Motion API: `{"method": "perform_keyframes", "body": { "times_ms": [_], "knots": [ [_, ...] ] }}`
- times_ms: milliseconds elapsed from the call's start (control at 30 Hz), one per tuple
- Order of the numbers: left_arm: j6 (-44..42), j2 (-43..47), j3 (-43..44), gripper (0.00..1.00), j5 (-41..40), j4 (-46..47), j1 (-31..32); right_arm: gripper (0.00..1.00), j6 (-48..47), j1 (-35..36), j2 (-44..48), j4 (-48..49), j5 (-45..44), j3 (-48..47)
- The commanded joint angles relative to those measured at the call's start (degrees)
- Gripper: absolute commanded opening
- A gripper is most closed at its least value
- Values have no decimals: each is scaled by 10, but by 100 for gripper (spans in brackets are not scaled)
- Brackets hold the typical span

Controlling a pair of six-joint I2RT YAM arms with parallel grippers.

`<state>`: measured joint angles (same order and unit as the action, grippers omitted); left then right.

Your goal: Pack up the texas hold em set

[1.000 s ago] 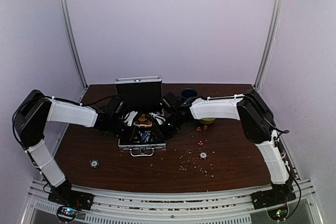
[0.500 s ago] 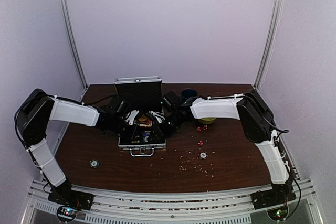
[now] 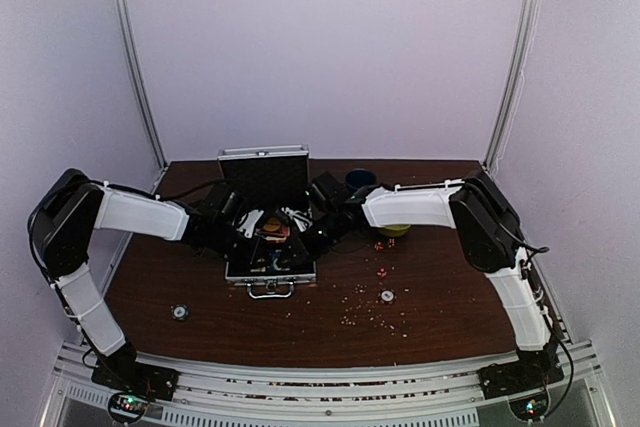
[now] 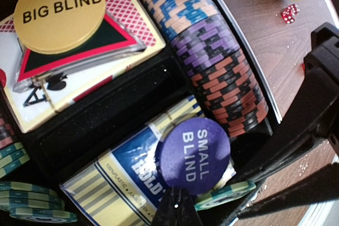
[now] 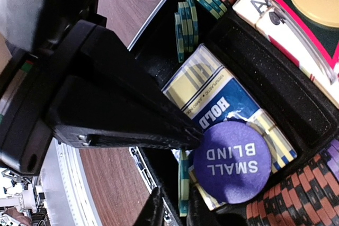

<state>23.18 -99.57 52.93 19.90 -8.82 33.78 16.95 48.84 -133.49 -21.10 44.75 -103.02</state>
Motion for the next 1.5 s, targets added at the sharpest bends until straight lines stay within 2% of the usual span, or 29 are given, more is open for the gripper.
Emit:
{"method": "perform_keyframes", "body": {
  "times_ms": [0, 167, 300, 333, 400, 500, 600, 767, 933, 1167, 1367, 1467],
  "knots": [
    [-3, 4, -3, 0, 4, 17, 1, 13, 1, 2, -17, 9, -4, -17],
    [-5, 42, -6, 0, -25, -2, 0, 2, -11, 3, -16, 2, -16, -29],
    [-14, 96, -4, 0, -73, -41, 0, 0, -31, 2, -5, -7, -13, -36],
    [-18, 110, -4, 3, -85, -52, 0, 0, -36, 2, -1, -7, -13, -36],
    [-27, 139, -3, 15, -110, -73, 0, 0, -46, 2, 12, -2, -15, -32],
    [-57, 175, -6, 32, -105, -87, 0, 0, -64, 3, 27, -4, -10, -31],
    [-103, 215, -17, 39, -80, -84, 0, 0, -94, 2, 53, 3, 6, -11],
    [-174, 278, -55, 39, 47, -36, 1, 0, -134, 1, 128, 72, 55, 69],
    [-188, 286, -76, 40, 192, 7, 0, 0, -154, 1, 171, 88, 95, 97],
    [-178, 296, -89, 38, 223, 51, 5, 0, -158, 5, 187, 86, 123, 101],
    [-164, 294, -90, 30, 219, 67, 6, 0, -159, 12, 183, 80, 138, 95],
    [-163, 295, -89, 22, 219, 71, 6, 0, -160, 15, 181, 80, 140, 94]
  ]
}}
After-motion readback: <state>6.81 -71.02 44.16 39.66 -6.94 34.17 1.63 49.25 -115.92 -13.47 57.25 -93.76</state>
